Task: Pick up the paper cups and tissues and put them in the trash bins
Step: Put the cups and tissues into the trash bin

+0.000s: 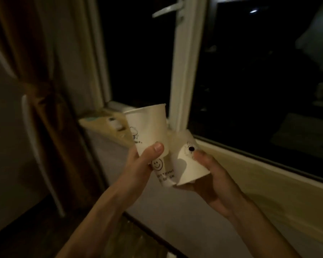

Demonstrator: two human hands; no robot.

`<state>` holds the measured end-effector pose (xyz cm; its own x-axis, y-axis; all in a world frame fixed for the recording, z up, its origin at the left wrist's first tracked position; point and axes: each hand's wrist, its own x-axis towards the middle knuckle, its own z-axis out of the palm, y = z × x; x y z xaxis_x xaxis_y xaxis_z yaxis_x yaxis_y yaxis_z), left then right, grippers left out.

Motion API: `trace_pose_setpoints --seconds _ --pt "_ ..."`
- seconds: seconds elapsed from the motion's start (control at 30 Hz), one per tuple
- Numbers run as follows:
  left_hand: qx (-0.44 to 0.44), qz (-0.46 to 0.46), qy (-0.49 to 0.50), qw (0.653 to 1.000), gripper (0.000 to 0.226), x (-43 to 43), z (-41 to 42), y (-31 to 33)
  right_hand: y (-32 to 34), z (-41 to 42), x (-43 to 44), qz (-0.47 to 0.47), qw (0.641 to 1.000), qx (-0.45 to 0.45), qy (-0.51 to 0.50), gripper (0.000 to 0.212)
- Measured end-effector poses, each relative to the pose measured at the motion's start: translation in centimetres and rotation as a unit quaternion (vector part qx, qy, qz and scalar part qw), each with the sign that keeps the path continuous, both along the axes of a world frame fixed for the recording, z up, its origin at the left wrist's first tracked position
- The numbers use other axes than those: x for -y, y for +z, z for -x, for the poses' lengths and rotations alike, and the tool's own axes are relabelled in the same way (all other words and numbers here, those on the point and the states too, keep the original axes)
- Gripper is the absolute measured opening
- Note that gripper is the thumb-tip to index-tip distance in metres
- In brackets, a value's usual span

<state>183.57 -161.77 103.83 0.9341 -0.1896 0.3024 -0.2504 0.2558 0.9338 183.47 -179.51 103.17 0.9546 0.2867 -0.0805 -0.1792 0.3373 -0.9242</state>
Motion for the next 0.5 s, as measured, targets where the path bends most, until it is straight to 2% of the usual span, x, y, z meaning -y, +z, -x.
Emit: trace_pose_setpoints --seconds 0.13,0.2,0.3,0.4,0.5 --pt "-0.016 -0.005 -0.079 0.997 0.090 7.5 -0.5 1.3 0.3 3.5 7.0 -0.065 0.994 -0.027 -0.088 0.077" --pt "-0.024 -0.010 -0.131 0.991 0.093 11.9 -0.3 1.7 0.3 5.5 10.9 -0.095 0.986 -0.032 -0.137 0.080" --pt "-0.032 -0.012 -0.215 0.976 0.078 19.7 0.6 2.2 0.4 9.0 17.8 -0.136 0.968 -0.019 -0.211 0.084" --pt "-0.058 -0.028 -0.265 0.962 0.104 27.9 2.3 2.2 0.2 13.2 24.8 -0.146 0.955 0.012 -0.257 0.073" --pt "-0.072 -0.054 -0.322 0.943 0.114 36.1 5.1 1.6 -0.7 17.5 31.6 -0.139 0.941 0.020 -0.309 0.078"
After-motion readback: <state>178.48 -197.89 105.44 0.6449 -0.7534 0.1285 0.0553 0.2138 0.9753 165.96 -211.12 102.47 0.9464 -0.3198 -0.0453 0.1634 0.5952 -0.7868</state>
